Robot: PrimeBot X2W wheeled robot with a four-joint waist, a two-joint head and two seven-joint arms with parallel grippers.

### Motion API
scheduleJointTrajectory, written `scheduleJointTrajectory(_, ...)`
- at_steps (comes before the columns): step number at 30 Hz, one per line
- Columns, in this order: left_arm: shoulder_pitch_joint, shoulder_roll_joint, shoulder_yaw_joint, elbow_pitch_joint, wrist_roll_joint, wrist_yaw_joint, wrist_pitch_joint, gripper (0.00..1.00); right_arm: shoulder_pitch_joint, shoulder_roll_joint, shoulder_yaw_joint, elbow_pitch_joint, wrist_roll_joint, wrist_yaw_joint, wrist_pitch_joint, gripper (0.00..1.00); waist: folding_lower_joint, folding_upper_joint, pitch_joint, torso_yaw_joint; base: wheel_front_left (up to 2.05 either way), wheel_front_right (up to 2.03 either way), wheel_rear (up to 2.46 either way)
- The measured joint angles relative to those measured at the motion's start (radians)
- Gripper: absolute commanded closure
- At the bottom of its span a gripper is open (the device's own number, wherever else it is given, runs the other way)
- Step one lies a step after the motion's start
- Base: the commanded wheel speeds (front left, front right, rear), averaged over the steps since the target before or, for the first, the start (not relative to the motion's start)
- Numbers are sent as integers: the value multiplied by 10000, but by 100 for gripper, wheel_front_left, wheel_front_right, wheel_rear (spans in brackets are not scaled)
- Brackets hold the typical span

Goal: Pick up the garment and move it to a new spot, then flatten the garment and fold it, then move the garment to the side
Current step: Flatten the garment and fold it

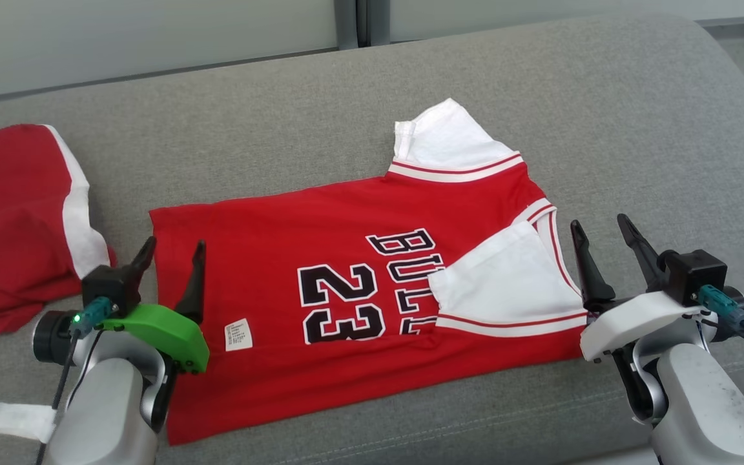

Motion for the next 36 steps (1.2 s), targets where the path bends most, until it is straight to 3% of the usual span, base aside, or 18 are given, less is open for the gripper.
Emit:
scheduleJointTrajectory(16,-2594,1308,-1256,3133,-1384,0,144,0,-386,69,-59,-180,25,0,0,0,0,0,1268,-875,0,0,0)
scheduleJointTrajectory(36,-3787,1542,-1987,4986,-2213,-2,134,0,-553,171,2,-217,-21,0,0,0,0,0,1800,-1080,0,0,0)
